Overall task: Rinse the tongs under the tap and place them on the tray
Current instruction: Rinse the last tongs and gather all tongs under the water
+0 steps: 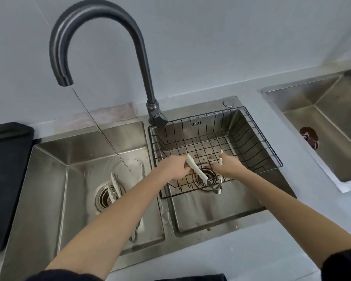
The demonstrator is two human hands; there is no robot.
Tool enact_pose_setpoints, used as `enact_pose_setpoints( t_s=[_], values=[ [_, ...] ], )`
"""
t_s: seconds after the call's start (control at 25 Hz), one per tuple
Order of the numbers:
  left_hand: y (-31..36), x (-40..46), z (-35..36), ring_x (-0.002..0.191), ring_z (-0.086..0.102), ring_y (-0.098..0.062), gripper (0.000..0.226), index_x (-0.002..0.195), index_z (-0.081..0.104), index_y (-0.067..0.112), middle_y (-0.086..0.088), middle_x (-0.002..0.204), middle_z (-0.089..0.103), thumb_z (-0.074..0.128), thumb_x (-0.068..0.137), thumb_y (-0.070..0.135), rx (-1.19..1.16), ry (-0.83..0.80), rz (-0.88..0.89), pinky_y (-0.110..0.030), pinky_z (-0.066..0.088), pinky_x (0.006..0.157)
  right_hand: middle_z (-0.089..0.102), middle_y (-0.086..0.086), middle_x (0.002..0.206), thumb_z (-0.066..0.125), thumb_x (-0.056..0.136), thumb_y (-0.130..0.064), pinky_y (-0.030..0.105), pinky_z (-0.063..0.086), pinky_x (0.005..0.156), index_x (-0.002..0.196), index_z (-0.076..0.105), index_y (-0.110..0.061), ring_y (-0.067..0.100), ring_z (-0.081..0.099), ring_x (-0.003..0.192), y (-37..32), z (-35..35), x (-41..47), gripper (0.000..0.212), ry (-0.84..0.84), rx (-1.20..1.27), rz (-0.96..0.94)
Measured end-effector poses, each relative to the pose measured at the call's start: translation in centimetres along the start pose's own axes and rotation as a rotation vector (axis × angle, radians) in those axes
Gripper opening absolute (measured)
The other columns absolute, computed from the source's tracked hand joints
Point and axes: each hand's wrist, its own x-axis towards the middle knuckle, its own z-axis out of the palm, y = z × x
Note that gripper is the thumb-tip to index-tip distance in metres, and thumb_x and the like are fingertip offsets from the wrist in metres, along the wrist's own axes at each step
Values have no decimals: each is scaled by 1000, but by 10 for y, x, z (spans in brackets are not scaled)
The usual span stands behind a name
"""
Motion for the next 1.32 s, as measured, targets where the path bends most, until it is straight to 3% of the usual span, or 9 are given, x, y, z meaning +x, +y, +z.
enact_pose_setpoints(
  t_s=[0.12, 0.28, 0.4, 0.56, 0.68, 0.88, 1.0, 1.24, 1.32],
  values=[
    [4, 13, 13, 84, 57, -22, 43, 133, 47, 15, -8, 92, 60, 38, 95, 33, -114, -50, -28, -33, 47, 77, 51, 20, 134, 46, 95, -24, 29, 42, 81, 145, 25, -5, 32, 53, 120, 4, 5, 9, 58, -23, 54, 57],
    [11, 26, 30, 86, 54, -21, 46, 124, 55, 9, -8, 97, 61, 37, 95, 40, -269, -88, -94, -32, 44, 79, 52, 24, 128, 45, 94, -20, 32, 41, 73, 142, 21, 1, 33, 57, 106, 6, 10, 20, 58, 1, 95, 104],
    [13, 29, 41, 94, 65, -23, 46, 120, 56, 5, -8, 112, 64, 41, 94, 39, -505, -113, -162, -30, 49, 76, 49, 26, 130, 45, 93, -14, 39, 47, 85, 139, 25, 3, 38, 54, 114, 6, 15, 22, 53, 25, 109, 132],
    [17, 18, 40, 63, 64, -1, 38, 125, 52, 4, -7, 114, 65, 46, 94, 27, -842, -77, -234, -14, 43, 50, 43, 28, 133, 42, 93, -11, 45, 42, 95, 132, 32, 4, 43, 49, 118, 3, 19, 15, 43, 76, 154, 111],
    [16, 9, 37, 74, 64, -10, 38, 125, 51, 4, -12, 116, 67, 48, 94, 25, -1004, -31, -250, -18, 45, 59, 42, 27, 133, 43, 93, -12, 39, 41, 93, 130, 35, 7, 40, 49, 116, -2, 18, 5, 42, 135, 204, 80],
    [5, -16, 25, 66, 64, -14, 31, 112, 54, 2, -10, 90, 65, 49, 94, 27, -1283, 88, -293, -20, 55, 54, 46, 24, 126, 43, 93, -7, 28, 38, 75, 129, 40, 4, 25, 47, 91, -22, 19, -21, 37, 244, 324, -52],
    [-6, -37, 20, 77, 67, -24, 21, 104, 53, 6, -14, 91, 66, 50, 94, 25, -1329, 180, -271, -32, 60, 68, 48, 23, 124, 41, 92, -3, 27, 36, 73, 131, 40, 2, 24, 46, 91, -36, 30, -35, 40, 289, 357, -155],
    [-51, -83, 20, 63, 67, -16, 14, 95, 57, 11, -11, 87, 67, 57, 90, 23, -1334, 347, -196, -34, 61, 71, 60, 12, 122, 44, 96, -12, 22, 49, 62, 147, 23, -13, 14, 61, 82, -79, 46, -60, 55, 157, 765, -133],
    [-67, -98, 21, 60, 66, -15, 14, 95, 57, 10, -8, 78, 67, 57, 90, 23, -1357, 382, -196, -29, 60, 65, 61, 8, 114, 42, 97, -14, 26, 51, 72, 148, 21, -12, 20, 65, 96, -96, 50, -63, 55, 110, 886, -130]
  ],
)
